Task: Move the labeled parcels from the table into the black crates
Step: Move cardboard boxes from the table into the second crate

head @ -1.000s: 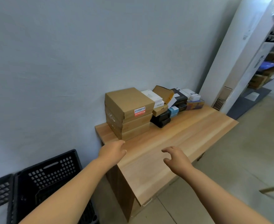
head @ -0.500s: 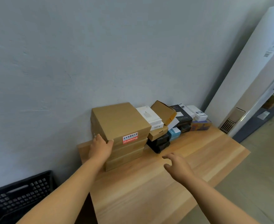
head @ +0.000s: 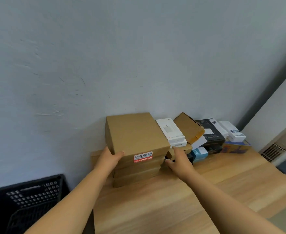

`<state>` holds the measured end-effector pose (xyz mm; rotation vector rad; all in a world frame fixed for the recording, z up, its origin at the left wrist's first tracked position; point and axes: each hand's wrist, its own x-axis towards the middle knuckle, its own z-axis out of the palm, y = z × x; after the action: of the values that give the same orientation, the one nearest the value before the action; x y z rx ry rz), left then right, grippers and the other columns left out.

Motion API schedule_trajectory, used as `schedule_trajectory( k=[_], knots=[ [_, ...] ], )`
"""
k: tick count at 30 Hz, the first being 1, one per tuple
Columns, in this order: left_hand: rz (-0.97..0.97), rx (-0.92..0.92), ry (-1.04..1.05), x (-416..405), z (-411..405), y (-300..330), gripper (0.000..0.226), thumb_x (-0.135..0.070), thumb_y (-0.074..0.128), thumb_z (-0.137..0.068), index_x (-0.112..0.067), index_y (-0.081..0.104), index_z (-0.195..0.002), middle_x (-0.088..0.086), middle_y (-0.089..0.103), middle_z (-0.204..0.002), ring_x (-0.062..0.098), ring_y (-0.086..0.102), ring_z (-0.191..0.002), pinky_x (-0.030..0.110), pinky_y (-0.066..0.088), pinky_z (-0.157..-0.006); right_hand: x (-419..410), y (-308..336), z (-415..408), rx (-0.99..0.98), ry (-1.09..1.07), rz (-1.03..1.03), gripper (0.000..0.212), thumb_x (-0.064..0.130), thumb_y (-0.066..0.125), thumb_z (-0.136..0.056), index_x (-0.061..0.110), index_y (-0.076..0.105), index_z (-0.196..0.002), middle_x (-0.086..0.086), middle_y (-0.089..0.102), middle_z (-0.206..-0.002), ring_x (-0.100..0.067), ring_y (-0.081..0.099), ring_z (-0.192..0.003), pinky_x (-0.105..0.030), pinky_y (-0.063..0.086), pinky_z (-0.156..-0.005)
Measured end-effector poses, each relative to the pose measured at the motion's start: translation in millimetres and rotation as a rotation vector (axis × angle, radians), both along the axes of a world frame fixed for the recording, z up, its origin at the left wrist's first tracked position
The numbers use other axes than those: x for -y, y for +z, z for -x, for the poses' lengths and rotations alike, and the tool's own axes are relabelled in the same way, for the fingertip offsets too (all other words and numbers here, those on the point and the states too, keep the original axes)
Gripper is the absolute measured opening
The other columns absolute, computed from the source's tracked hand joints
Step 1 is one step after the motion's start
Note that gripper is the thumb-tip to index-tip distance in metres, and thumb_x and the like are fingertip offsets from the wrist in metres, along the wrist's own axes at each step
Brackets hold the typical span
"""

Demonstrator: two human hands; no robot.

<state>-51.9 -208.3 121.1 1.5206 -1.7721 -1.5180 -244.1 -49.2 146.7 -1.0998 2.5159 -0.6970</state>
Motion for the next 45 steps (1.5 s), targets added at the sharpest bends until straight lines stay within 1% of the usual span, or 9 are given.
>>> schedule_trajectory(
  k=[9, 12, 15, 19, 25, 28, 34, 38, 45],
  knots=[
    [-0.081, -0.056, 0.123, -8, 19, 9, 0.085, -0.021, 0.066, -0.087, -0.012, 0.012, -0.151, 0.010, 0.028, -0.153, 0.027, 0.037, -0.135, 0.036, 0.035, -0.105, 44, 10, 45, 0.192, 0.129, 0.036, 0.047, 0.032, 0.045, -0.099, 0.009, 0.037, -0.138, -0.010, 0.048, -0.137, -0.025, 0.047, -0.122, -0.037, 0.041, -0.100],
    [-0.099, -0.066, 0.166, -13, 25, 14, 0.075, -0.016, 0.066, -0.087, -0.008, 0.023, -0.149, 0.012, 0.038, -0.147, 0.027, 0.047, -0.126, 0.034, 0.040, -0.103, 50, 12, 59, 0.289, 0.177, -0.007, 0.048, 0.033, 0.042, -0.100, 0.008, 0.036, -0.140, -0.010, 0.046, -0.139, -0.026, 0.045, -0.125, -0.036, 0.039, -0.101],
    [-0.078, -0.059, 0.197, -25, 34, 18, 0.046, -0.010, 0.060, -0.090, -0.008, 0.047, -0.134, 0.011, 0.057, -0.128, 0.022, 0.057, -0.102, 0.030, 0.045, -0.089, 52, 12, 69, 0.437, 0.168, -0.026, 0.052, 0.037, 0.041, -0.100, 0.010, 0.032, -0.143, -0.010, 0.041, -0.143, -0.027, 0.042, -0.128, -0.038, 0.038, -0.102],
    [-0.052, -0.075, 0.291, -48, 43, 22, 0.043, -0.016, 0.055, -0.093, -0.015, 0.046, -0.135, 0.005, 0.057, -0.120, 0.021, 0.056, -0.099, 0.030, 0.045, -0.082, 50, 13, 80, 0.612, 0.149, 0.006, 0.062, 0.041, 0.047, -0.097, 0.015, 0.025, -0.149, -0.008, 0.036, -0.149, -0.028, 0.039, -0.132, -0.041, 0.038, -0.107],
    [0.004, -0.121, 0.412, -80, 43, 30, 0.046, -0.023, 0.054, -0.094, -0.020, 0.042, -0.138, 0.004, 0.056, -0.126, 0.022, 0.055, -0.105, 0.034, 0.047, -0.087, 36, 27, 86, 0.621, 0.243, 0.174, 0.044, 0.018, 0.055, -0.094, 0.012, 0.039, -0.134, -0.008, 0.051, -0.130, -0.019, 0.050, -0.100, -0.025, 0.045, -0.076],
    [0.092, -0.179, 0.440, -86, 43, 50, 0.050, -0.021, 0.056, -0.093, -0.022, 0.039, -0.140, 0.002, 0.053, -0.126, 0.020, 0.053, -0.106, 0.035, 0.047, -0.091, 32, 44, 88, 0.653, 0.226, 0.267, 0.041, 0.009, 0.059, -0.089, 0.014, 0.043, -0.127, -0.008, 0.053, -0.128, -0.021, 0.053, -0.103, -0.035, 0.050, -0.088],
    [0.325, -0.260, 0.449, -92, 42, 101, 0.054, -0.010, 0.056, -0.090, -0.025, 0.038, -0.139, -0.002, 0.050, -0.130, 0.018, 0.050, -0.113, 0.030, 0.044, -0.086, 18, 86, 86, 0.736, 0.239, 0.410, 0.076, -0.001, 0.062, -0.086, 0.011, 0.022, -0.149, -0.007, 0.049, -0.135, -0.025, 0.051, -0.117, -0.034, 0.044, -0.094],
    [0.423, -0.359, 0.412, -96, 38, 134, 0.062, 0.000, 0.055, -0.085, -0.025, 0.038, -0.138, -0.005, 0.047, -0.133, 0.014, 0.045, -0.122, 0.026, 0.044, -0.084, 8, 115, 85, 0.713, 0.315, 0.492, 0.052, -0.011, 0.058, -0.083, 0.016, 0.050, -0.126, 0.003, 0.057, -0.100, -0.014, 0.059, -0.089, -0.022, 0.050, -0.069],
    [0.548, -0.411, 0.345, -97, 31, 185, 0.082, 0.010, 0.053, -0.080, -0.029, 0.025, -0.146, -0.007, 0.038, -0.136, 0.010, 0.040, -0.122, 0.023, 0.044, -0.078, -3, 152, 81, 0.668, 0.358, 0.612, 0.046, -0.009, 0.056, -0.086, 0.026, 0.049, -0.114, 0.006, 0.055, -0.100, -0.011, 0.057, -0.090, -0.019, 0.048, -0.066]
  ],
)
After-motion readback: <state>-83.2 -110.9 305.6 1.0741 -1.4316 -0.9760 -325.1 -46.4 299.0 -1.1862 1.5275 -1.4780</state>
